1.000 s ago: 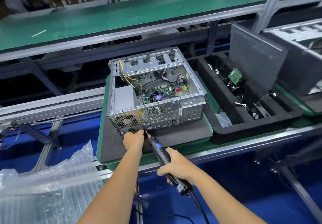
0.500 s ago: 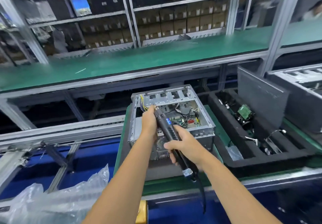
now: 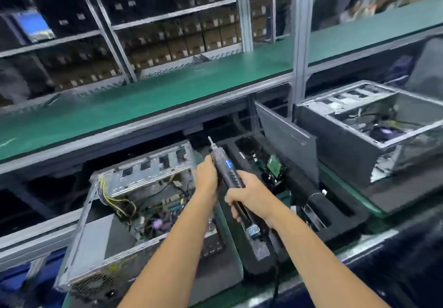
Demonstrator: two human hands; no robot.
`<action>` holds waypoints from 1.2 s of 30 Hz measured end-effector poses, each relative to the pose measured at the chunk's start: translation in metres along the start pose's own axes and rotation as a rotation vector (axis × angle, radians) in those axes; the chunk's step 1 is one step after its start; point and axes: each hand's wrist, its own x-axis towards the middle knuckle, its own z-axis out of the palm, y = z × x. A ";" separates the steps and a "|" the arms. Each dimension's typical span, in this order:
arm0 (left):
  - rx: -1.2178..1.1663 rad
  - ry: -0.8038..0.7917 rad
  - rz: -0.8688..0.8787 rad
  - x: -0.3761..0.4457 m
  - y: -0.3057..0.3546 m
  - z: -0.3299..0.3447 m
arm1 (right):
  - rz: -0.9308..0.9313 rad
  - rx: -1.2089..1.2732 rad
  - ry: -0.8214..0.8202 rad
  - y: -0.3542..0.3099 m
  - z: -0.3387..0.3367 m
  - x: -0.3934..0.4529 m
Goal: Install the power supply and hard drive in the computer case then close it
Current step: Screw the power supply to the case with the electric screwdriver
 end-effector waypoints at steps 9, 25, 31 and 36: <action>0.393 -0.123 -0.147 0.087 -0.058 0.145 | 0.172 -0.121 0.104 0.026 -0.161 0.074; 1.262 -0.842 -0.075 0.099 -0.123 0.211 | 0.359 -0.152 0.191 0.044 -0.221 0.131; 1.528 -1.189 -0.635 0.079 -0.121 0.206 | 0.369 -0.076 0.156 0.046 -0.215 0.137; 1.453 -1.230 -0.632 0.059 -0.126 0.213 | 0.348 -0.081 0.147 0.046 -0.209 0.137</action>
